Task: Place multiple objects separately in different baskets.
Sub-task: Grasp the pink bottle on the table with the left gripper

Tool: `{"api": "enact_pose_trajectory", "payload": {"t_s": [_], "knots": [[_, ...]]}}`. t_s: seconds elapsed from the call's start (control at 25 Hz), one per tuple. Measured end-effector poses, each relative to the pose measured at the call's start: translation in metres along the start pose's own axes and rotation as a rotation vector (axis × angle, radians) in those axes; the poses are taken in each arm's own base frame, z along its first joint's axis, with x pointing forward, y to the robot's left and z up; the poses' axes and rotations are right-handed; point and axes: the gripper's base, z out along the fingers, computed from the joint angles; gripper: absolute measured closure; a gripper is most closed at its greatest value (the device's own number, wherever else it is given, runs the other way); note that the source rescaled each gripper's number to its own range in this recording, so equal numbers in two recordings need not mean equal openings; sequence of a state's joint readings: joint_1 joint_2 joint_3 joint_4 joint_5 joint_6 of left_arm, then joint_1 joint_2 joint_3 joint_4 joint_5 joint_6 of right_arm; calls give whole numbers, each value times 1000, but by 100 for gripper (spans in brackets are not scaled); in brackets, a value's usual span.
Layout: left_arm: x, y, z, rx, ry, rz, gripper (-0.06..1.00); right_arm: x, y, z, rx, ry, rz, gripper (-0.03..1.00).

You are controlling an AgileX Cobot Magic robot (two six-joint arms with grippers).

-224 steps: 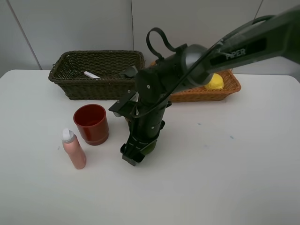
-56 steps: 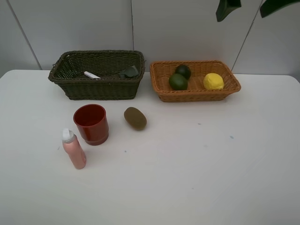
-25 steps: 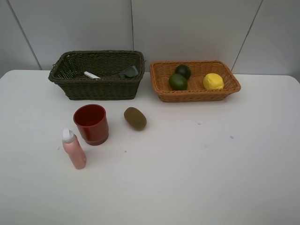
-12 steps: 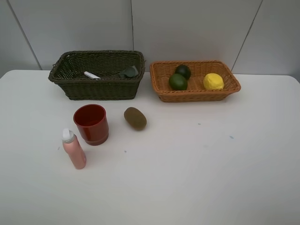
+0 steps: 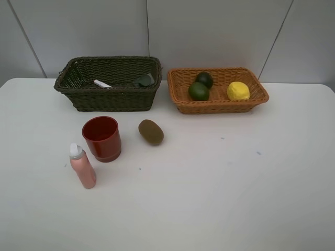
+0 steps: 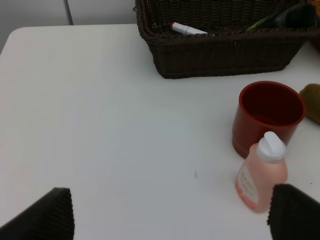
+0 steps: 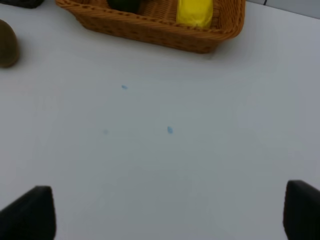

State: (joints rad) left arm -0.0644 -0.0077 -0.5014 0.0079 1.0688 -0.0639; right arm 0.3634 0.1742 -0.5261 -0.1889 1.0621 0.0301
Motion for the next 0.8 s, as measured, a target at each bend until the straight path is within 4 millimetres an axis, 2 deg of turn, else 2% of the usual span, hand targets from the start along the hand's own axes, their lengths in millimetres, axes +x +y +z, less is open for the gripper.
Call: {"api": "enact_pose_trajectory", "payload": {"t_s": [0.2, 0.44, 0.68, 0.8], "knots": [[0, 0, 0, 0, 0, 0, -5, 0, 0, 0, 15, 3, 11, -3], [0, 0, 0, 0, 0, 0, -5, 2, -4, -2, 155, 24, 110, -3], [0, 0, 0, 0, 0, 0, -5, 15, -1, -23, 269, -105, 180, -3], [0, 0, 0, 0, 0, 0, -5, 18, 0, -27, 284, -132, 188, -3]]}}
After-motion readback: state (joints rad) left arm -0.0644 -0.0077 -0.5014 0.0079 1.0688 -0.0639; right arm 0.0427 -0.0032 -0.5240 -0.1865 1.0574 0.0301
